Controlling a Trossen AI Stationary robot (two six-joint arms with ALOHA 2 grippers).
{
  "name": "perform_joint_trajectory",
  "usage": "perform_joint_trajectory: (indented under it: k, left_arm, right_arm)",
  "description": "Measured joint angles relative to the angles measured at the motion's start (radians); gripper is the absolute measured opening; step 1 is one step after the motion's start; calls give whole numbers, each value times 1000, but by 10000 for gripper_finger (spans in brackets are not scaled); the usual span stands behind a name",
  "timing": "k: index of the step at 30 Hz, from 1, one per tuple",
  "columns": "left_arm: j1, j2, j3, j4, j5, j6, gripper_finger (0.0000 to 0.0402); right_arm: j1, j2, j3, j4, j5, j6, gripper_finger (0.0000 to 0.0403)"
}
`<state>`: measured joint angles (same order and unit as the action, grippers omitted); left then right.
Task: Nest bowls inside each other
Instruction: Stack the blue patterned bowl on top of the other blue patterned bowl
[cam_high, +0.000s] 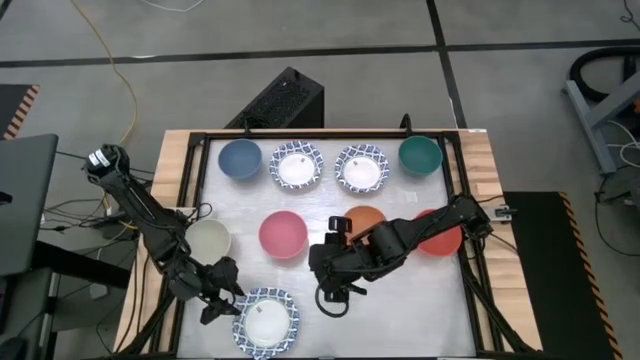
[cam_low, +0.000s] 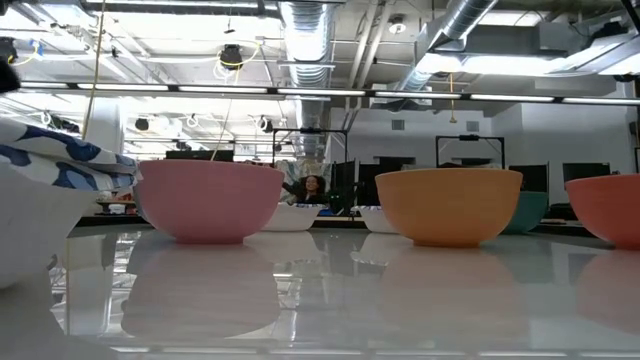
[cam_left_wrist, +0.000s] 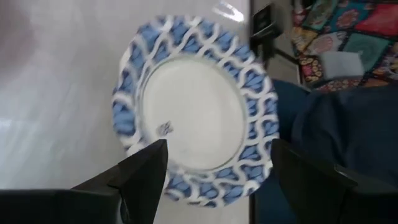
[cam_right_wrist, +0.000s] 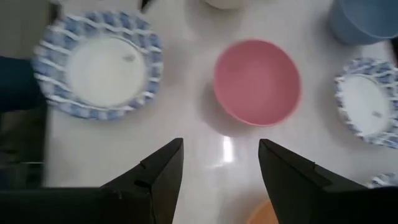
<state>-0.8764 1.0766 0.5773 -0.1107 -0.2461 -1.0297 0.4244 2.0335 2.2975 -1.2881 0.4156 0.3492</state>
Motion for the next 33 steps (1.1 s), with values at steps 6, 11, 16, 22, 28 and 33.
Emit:
perform_joint_trajectory:
  k: [6,11,16,22,28,33]
  left_arm:
    - [10,-81,93,-93,-89,166,274]
    - [13,-170,189,-149,-249,356,274]
    - [13,-259,227,-214,-497,506,274]
    - [13,-361,227,-367,-729,422,274]
    - [13,-460,227,-515,-763,283,274]
    - [23,-534,227,-568,-762,262,274]
  right_arm:
    - [-94,1,-126,100,107,-152,227]
    - [-195,1,-170,215,62,-200,218]
    - [-307,2,-202,237,24,-87,211]
    - [-456,2,-264,251,-70,43,207]
    - [-574,1,-358,418,-217,44,202]
    - [-643,-2,-406,535,-231,39,201]
